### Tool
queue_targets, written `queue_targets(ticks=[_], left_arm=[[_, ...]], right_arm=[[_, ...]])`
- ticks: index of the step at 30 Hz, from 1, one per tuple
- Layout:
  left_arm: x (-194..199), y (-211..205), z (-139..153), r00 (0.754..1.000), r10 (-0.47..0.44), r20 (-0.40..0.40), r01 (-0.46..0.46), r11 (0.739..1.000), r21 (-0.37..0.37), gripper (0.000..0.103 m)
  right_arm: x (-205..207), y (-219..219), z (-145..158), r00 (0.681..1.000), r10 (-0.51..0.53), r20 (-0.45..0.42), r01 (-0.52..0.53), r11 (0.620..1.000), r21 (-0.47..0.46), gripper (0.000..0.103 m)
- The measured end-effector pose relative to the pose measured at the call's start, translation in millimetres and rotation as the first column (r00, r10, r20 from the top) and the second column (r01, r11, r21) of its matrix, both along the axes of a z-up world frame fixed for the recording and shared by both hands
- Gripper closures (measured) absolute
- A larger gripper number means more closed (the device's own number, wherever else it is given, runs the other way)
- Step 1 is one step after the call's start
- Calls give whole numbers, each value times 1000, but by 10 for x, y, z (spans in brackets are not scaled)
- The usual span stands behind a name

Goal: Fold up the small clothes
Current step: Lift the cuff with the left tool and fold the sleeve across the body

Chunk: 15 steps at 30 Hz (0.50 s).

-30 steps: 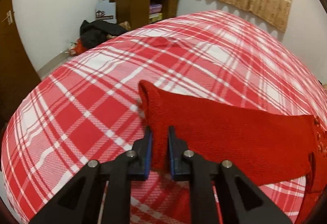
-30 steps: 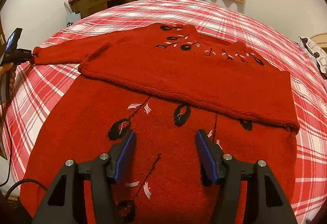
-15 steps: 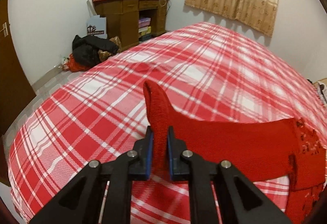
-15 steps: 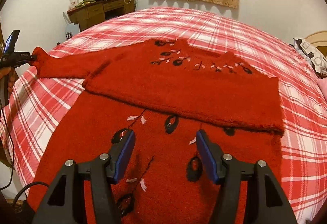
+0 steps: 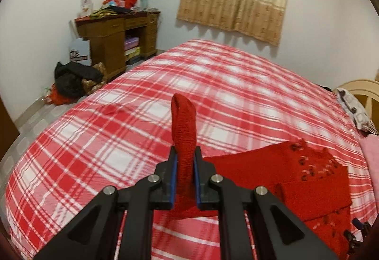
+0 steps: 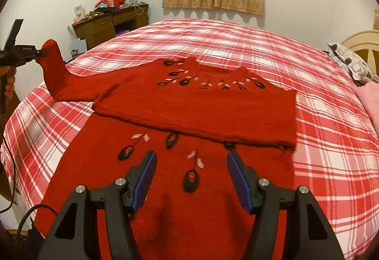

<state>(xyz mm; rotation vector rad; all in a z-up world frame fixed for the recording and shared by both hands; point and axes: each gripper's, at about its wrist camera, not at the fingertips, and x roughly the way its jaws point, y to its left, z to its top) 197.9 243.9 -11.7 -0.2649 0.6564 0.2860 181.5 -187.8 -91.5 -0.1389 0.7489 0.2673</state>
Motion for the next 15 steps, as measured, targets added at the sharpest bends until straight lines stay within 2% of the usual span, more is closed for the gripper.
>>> queue_targets(ticks=[5,11,15], left_arm=[[66,-280,157,999,-39,27,39,999,6,91],[117,-627,362,993,-82,82,86,995,-42,92],[160,-937,511,985,-128,112,134,990,-47,92]], right_arm=[[-56,-222,22,999,-40,10,40,999,36,40],[-60,-377,116,997,-67,33,65,996,58,39],[-57,-462,178,996,-80,50,77,994,72,36]])
